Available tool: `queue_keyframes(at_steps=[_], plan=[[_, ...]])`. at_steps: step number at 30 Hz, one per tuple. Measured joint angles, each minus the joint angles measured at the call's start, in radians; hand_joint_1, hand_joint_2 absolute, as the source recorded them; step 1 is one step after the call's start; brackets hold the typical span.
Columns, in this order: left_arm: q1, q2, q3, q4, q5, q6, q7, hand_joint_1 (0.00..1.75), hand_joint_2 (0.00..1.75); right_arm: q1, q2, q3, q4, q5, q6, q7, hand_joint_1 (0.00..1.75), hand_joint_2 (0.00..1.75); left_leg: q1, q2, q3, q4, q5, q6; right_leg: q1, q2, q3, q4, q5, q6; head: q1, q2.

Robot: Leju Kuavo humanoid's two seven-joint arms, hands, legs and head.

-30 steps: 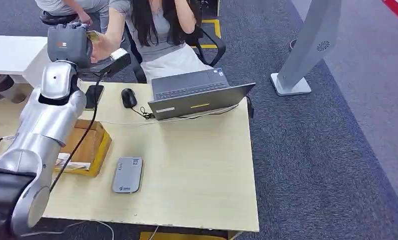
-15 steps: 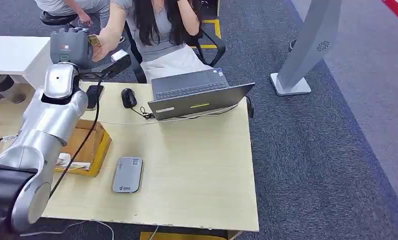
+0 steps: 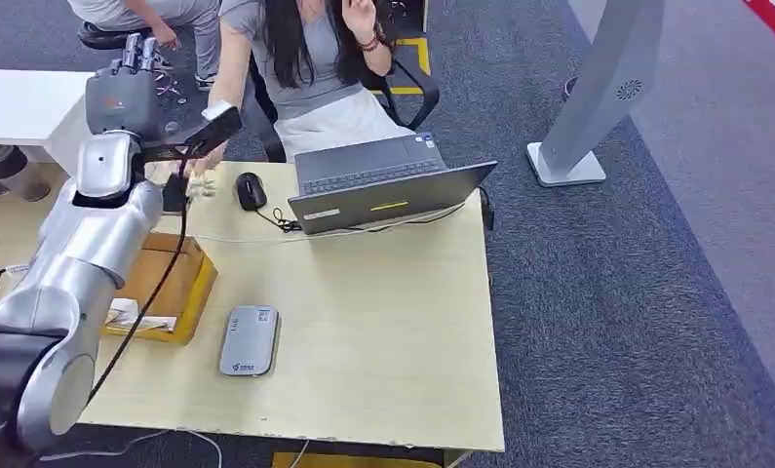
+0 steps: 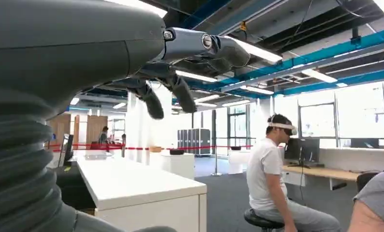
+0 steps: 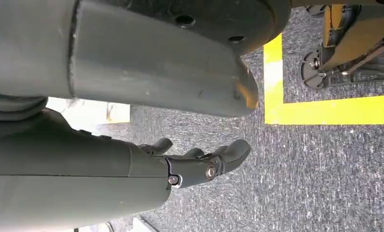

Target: Pass the card to the sensor for recognition and then transmit it.

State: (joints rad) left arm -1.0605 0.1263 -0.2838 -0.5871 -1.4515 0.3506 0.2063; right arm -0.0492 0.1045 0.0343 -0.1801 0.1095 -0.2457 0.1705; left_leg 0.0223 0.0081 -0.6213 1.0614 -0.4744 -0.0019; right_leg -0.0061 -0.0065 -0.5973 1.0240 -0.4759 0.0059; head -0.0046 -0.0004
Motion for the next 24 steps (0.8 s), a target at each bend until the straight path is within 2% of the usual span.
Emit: queue_keyframes(at_steps=[4,7,10,12,15,18,21,24], plan=[[0.065,0.001,0.019,-0.029,0.052,0.048,-0.066,0.00,1.75,0.001,0.000,0.000,0.000,-0.008,-0.002,-0.003,0.00,0.00,0.000,0.000,0.000,0.000,0.000,0.000,0.000,0.000,0.000,0.000,0.000,0.000,0.000,0.000],[0.192,0.007,0.038,-0.116,0.122,0.134,-0.135,0.00,1.75,0.003,0.001,-0.003,0.000,-0.018,-0.006,-0.003,0.00,0.00,0.000,0.002,0.001,0.000,0.000,0.000,0.000,0.001,0.000,0.000,-0.001,0.000,0.000,0.000],[0.386,0.017,0.069,-0.287,0.218,0.195,-0.218,0.00,1.75,0.009,0.003,-0.013,0.000,-0.039,-0.025,-0.011,0.00,0.00,-0.001,0.005,0.001,-0.001,-0.002,0.000,-0.001,0.005,0.000,0.000,-0.002,0.000,0.000,0.000],[0.536,0.022,0.093,-0.439,0.262,0.217,-0.258,0.00,1.75,0.015,0.005,-0.026,0.000,-0.053,-0.038,-0.018,0.00,0.00,-0.001,0.006,0.002,-0.001,-0.005,0.000,-0.001,0.006,0.000,0.000,-0.004,0.000,0.000,0.000],[0.760,0.031,0.117,-0.668,0.240,0.217,-0.276,0.00,1.75,0.024,0.010,-0.044,0.000,-0.068,-0.051,-0.021,0.00,0.00,-0.001,0.007,0.002,-0.001,-0.006,0.000,-0.001,0.007,0.000,-0.001,-0.006,0.001,0.000,0.000],[0.951,0.040,0.121,-0.846,0.209,0.214,-0.283,0.00,1.75,0.030,0.012,-0.064,0.000,-0.081,-0.060,-0.029,0.00,0.00,-0.001,0.007,0.002,-0.001,-0.009,0.001,-0.001,0.006,0.000,-0.001,-0.008,0.001,0.000,0.000],[1.104,0.047,0.121,-0.967,0.194,0.217,-0.283,0.00,1.75,0.033,0.015,-0.083,0.000,-0.092,-0.071,-0.045,0.00,0.00,-0.001,0.007,0.002,-0.001,-0.010,0.001,-0.001,0.006,0.001,-0.001,-0.009,0.002,0.000,0.000],[1.219,0.062,0.121,-1.053,0.194,0.221,-0.280,0.00,1.75,0.035,0.018,-0.098,0.000,-0.099,-0.074,-0.050,0.00,0.00,-0.001,0.007,0.002,-0.001,-0.010,0.000,0.000,0.006,0.001,-0.001,-0.010,0.001,0.000,0.000]])
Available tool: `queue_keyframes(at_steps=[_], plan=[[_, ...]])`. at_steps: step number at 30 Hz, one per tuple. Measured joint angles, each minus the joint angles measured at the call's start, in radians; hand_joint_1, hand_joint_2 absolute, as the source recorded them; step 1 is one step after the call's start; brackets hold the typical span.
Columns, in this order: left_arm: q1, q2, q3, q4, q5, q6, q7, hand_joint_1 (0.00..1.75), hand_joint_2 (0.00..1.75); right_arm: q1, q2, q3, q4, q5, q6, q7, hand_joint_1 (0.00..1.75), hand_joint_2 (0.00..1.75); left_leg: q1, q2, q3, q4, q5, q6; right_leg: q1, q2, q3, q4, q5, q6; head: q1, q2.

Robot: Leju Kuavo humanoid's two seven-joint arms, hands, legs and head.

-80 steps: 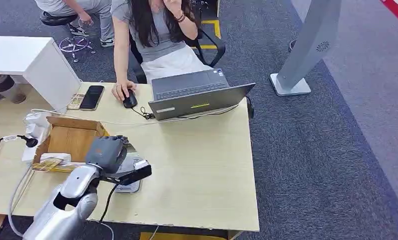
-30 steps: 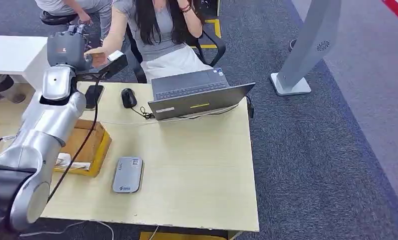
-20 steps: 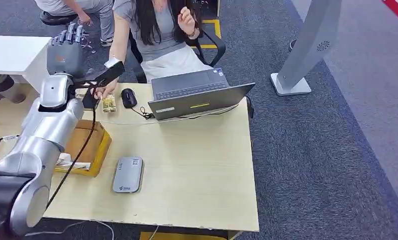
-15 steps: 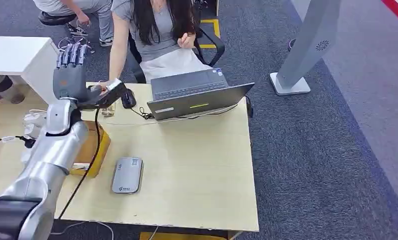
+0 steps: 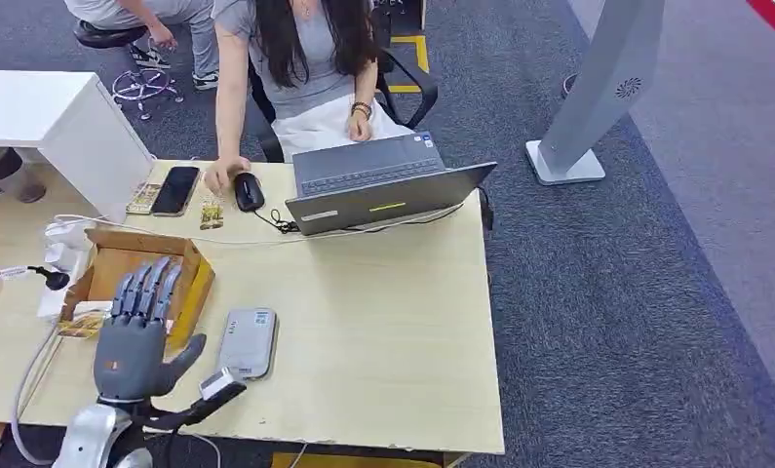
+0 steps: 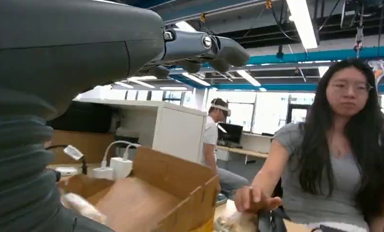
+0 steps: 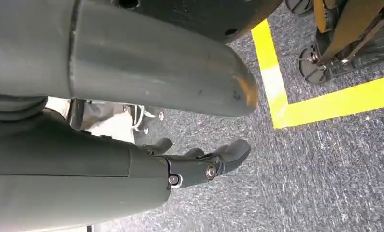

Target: Pass the card to the sensor for recognition and then transmit it.

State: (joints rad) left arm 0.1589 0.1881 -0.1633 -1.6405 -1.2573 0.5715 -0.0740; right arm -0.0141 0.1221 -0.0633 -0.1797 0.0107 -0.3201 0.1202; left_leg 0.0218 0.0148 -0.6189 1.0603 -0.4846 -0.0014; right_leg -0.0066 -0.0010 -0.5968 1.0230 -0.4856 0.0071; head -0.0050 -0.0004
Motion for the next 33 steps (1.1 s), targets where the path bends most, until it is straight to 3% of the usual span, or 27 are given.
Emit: queue_keyframes(at_steps=[6,10,14,21,33], plan=[[0.106,0.032,0.026,-0.082,0.009,-0.052,0.039,0.00,1.75,0.001,0.002,-0.016,0.001,0.000,-0.001,0.013,0.00,0.00,0.001,-0.002,0.000,0.000,0.000,0.000,0.000,-0.002,0.001,0.000,0.000,-0.001,0.000,0.000],[0.107,0.053,0.056,-0.082,-0.014,-0.211,0.110,0.00,1.75,0.000,0.002,-0.026,0.001,0.005,0.002,0.015,0.00,0.00,0.001,-0.002,0.001,0.000,0.000,0.000,0.000,-0.003,0.002,0.001,0.000,-0.001,0.000,0.000],[0.064,0.070,0.100,-0.029,-0.022,-0.290,0.156,0.00,1.75,-0.001,0.002,-0.029,0.000,0.021,0.008,0.018,0.00,0.00,0.001,-0.003,0.002,0.000,0.001,0.000,0.000,-0.003,0.003,0.001,0.000,-0.001,0.000,0.000],[0.002,0.079,0.152,0.058,-0.023,-0.342,0.166,0.00,1.75,-0.002,0.002,-0.030,0.000,0.032,0.019,0.020,0.00,0.00,0.001,-0.004,0.002,0.000,0.001,0.000,0.000,-0.003,0.003,0.001,0.000,-0.001,0.000,0.000],[-0.039,0.080,0.172,0.112,-0.024,-0.345,0.166,0.00,1.75,-0.002,0.002,-0.030,0.000,0.039,0.021,0.032,0.00,0.00,0.001,-0.004,0.003,0.000,0.001,0.000,0.000,-0.004,0.004,0.001,0.000,-0.001,0.000,0.000]])
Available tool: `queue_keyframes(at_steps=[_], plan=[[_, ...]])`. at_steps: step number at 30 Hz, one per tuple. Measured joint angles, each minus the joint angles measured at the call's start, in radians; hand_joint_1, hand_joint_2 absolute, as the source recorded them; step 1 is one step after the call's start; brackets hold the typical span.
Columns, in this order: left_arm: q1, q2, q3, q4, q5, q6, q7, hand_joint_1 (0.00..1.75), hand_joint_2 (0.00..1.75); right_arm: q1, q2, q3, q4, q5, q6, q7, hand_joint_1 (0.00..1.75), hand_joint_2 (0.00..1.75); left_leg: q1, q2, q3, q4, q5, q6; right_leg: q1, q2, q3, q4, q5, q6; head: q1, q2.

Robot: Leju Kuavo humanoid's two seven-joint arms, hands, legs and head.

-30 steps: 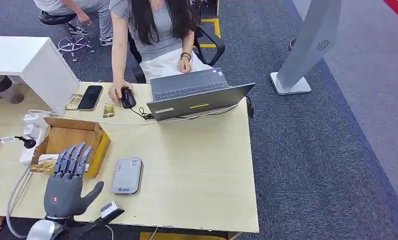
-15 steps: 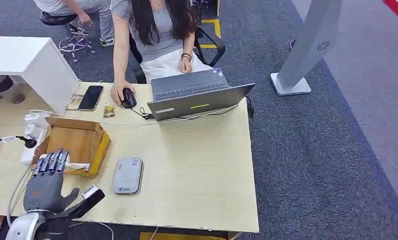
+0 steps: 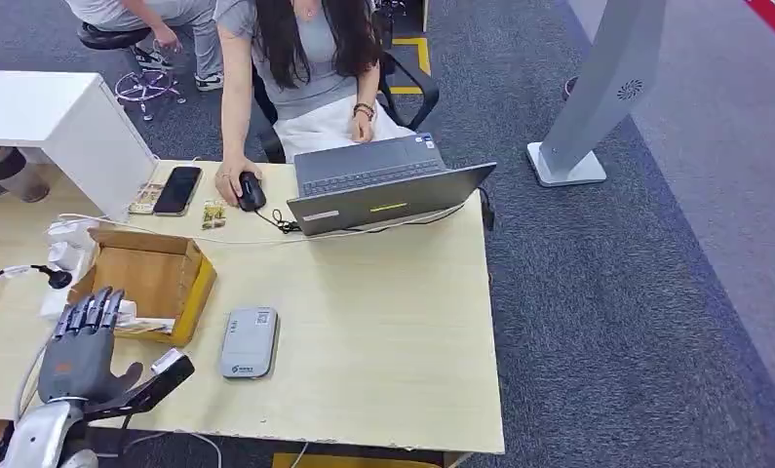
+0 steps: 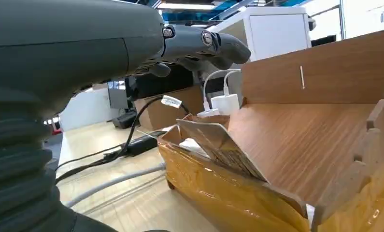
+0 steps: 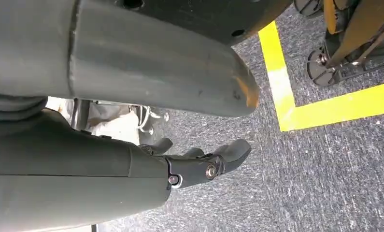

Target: Pass the card to the sensor for recognition and then transmit it.

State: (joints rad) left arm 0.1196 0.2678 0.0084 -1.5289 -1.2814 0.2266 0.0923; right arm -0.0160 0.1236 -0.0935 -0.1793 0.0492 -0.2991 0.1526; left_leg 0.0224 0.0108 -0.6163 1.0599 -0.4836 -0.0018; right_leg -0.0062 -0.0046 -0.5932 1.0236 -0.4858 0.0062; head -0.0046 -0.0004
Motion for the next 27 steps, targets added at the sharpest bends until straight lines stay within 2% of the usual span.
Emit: queue_keyframes(at_steps=[18,19,27], plan=[[-0.031,-0.001,0.001,0.061,-0.005,0.000,0.000,0.02,1.75,0.000,0.000,0.000,0.000,0.004,0.002,0.000,0.00,0.00,0.000,0.000,0.000,0.000,0.000,0.000,0.000,0.000,0.000,0.000,0.000,0.000,0.000,0.000],[-0.031,-0.001,0.001,0.061,-0.007,0.000,0.000,1.75,1.75,0.000,0.000,0.000,0.000,0.005,0.002,0.000,0.00,0.00,0.000,0.000,0.000,0.000,0.000,0.000,0.000,0.000,0.000,0.000,0.000,0.000,0.000,0.000],[-0.036,-0.005,0.001,0.064,-0.010,-0.007,0.014,1.75,1.75,0.000,0.000,0.000,0.000,0.013,0.012,0.000,0.00,0.00,0.000,0.000,0.001,0.000,0.000,0.000,0.000,0.000,0.001,0.000,0.000,0.000,0.000,0.000]])
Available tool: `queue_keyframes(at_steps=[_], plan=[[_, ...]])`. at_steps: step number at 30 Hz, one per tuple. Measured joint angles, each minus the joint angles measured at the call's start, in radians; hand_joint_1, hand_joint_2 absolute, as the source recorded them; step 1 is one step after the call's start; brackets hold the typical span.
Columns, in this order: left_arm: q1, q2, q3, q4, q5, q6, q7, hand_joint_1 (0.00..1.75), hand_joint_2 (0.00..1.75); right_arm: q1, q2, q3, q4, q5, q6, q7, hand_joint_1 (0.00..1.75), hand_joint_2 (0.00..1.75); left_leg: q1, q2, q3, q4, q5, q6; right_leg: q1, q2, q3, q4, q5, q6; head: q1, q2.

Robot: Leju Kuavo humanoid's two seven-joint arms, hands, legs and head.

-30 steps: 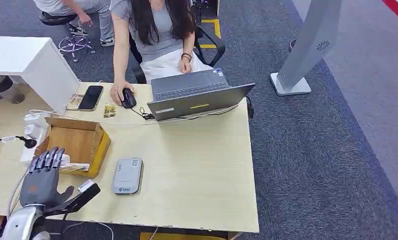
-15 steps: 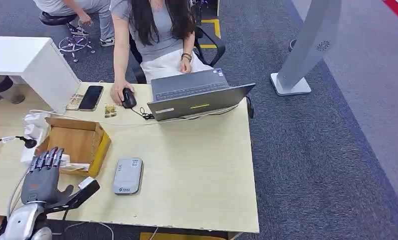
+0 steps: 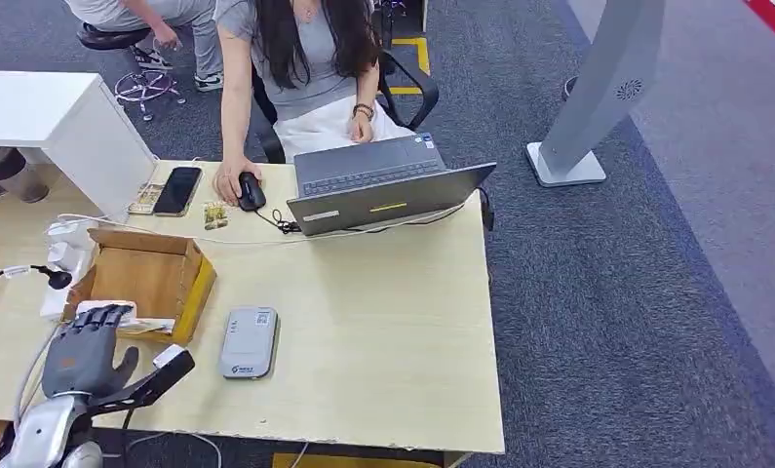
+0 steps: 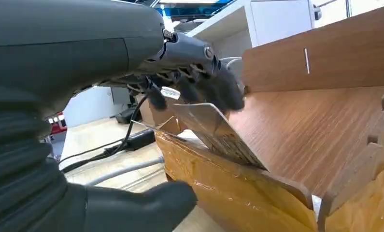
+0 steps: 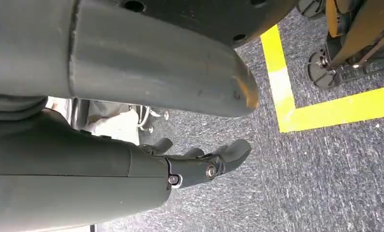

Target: Pass the card to the sensor for recognition and then transmit it.

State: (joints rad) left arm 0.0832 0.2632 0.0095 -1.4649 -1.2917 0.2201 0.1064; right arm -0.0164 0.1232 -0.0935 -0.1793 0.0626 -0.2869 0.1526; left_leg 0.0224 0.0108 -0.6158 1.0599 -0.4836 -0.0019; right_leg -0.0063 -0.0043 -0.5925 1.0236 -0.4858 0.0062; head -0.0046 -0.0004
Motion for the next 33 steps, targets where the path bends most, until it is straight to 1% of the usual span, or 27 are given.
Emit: queue_keyframes(at_steps=[15,27,28,29,30,31,33], plan=[[-0.011,-0.005,0.002,0.010,0.014,-0.006,-0.015,1.75,1.75,0.000,0.000,0.000,0.000,0.005,0.004,0.000,0.00,0.00,0.000,0.000,0.001,0.000,0.000,0.000,0.000,0.000,0.000,0.000,0.000,0.000,0.000,0.000],[-0.014,-0.008,0.002,0.011,0.021,0.001,-0.029,1.75,1.75,0.001,0.000,0.000,0.000,0.018,0.008,-0.003,0.00,0.00,0.000,0.000,0.003,0.000,0.000,0.000,0.000,0.000,-0.002,-0.001,0.000,0.000,0.000,0.000],[-0.030,-0.012,0.002,0.014,0.027,0.021,-0.052,1.75,1.75,0.001,0.000,0.000,0.000,0.032,0.013,-0.003,0.00,0.00,0.000,0.000,0.002,0.001,0.000,0.000,0.000,0.000,-0.003,-0.001,0.000,0.000,-0.001,0.000],[-0.074,-0.024,0.000,0.030,0.027,0.056,-0.085,1.75,1.75,0.000,0.000,0.003,0.000,0.048,0.024,-0.003,0.00,0.00,0.000,-0.004,0.001,0.001,0.002,0.002,0.000,-0.005,-0.004,-0.001,0.000,0.000,-0.002,0.000],[-0.130,-0.039,-0.008,0.054,0.019,0.078,-0.097,1.75,1.75,-0.002,0.000,0.007,0.000,0.060,0.030,-0.006,0.00,0.00,0.000,-0.010,-0.001,0.001,0.003,0.003,0.000,-0.011,-0.003,-0.001,0.000,0.000,-0.001,0.000],[-0.194,-0.054,-0.019,0.081,0.006,0.087,-0.092,1.75,1.75,-0.007,0.000,0.011,0.000,0.069,0.034,-0.012,0.00,0.00,0.000,-0.013,-0.002,0.001,0.005,0.001,0.000,-0.015,-0.003,-0.001,0.000,0.000,0.000,0.000],[-0.312,-0.082,-0.049,0.141,-0.011,0.100,-0.070,1.75,1.75,-0.019,0.000,0.020,0.000,0.086,0.042,-0.018,0.00,0.00,0.000,-0.013,-0.001,0.001,0.006,0.002,0.000,-0.014,-0.002,0.000,0.002,0.000,0.000,0.000]])
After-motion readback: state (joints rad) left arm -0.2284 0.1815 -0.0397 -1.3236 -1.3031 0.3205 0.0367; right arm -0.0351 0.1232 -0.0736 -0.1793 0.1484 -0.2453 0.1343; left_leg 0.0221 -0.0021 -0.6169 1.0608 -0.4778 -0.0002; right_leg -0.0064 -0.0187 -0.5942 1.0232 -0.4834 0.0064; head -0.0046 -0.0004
